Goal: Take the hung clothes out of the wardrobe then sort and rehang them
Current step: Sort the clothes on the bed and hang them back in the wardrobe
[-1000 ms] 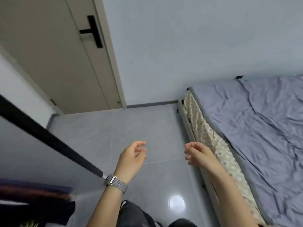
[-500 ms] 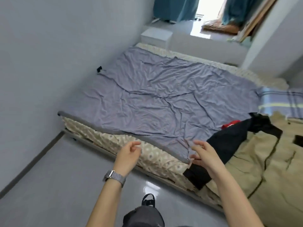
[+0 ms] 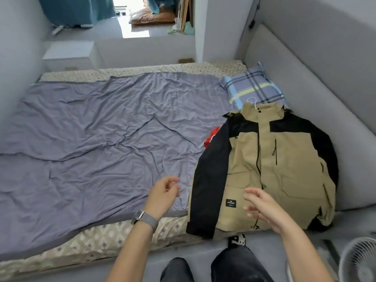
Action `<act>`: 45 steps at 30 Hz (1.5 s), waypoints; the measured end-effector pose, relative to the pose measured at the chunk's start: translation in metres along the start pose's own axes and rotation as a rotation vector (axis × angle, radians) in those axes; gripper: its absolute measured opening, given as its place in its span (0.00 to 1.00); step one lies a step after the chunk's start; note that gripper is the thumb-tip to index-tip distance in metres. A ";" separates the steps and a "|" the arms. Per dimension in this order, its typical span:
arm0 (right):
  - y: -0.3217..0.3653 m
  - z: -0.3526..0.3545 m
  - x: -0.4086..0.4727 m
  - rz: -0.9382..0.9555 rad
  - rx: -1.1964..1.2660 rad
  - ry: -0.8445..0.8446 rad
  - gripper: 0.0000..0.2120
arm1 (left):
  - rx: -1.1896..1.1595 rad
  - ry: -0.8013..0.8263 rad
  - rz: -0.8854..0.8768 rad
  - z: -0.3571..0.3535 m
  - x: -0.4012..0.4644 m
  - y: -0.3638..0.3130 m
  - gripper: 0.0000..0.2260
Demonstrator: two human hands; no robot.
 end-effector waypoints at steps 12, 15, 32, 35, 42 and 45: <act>0.065 0.176 0.197 -0.055 0.098 0.039 0.10 | -0.048 -0.097 0.121 -0.188 0.109 -0.111 0.07; 0.099 0.232 0.246 -0.013 0.032 0.003 0.10 | -0.044 -0.056 0.109 -0.243 0.136 -0.150 0.08; 0.178 0.359 0.494 0.177 -0.911 -0.222 0.30 | 0.048 -0.153 0.234 -0.304 0.219 -0.197 0.08; 0.173 0.349 0.519 0.115 -0.930 -0.139 0.29 | 0.038 -0.189 0.266 -0.295 0.220 -0.193 0.08; 0.171 0.310 0.512 0.295 -1.007 -0.209 0.24 | 0.061 -0.240 0.315 -0.289 0.219 -0.186 0.08; 0.167 0.301 0.482 0.359 -0.985 -0.274 0.23 | 0.079 -0.224 0.317 -0.295 0.221 -0.185 0.08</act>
Point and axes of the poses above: each hand's wrist, its own x-axis towards the middle knuckle, its own z-axis out of the back of the hand, y = z × x, the point moved 6 cm from there along x, towards the middle knuckle, and after that the axes turned 2 degrees about -y, right-handed, at the moved point
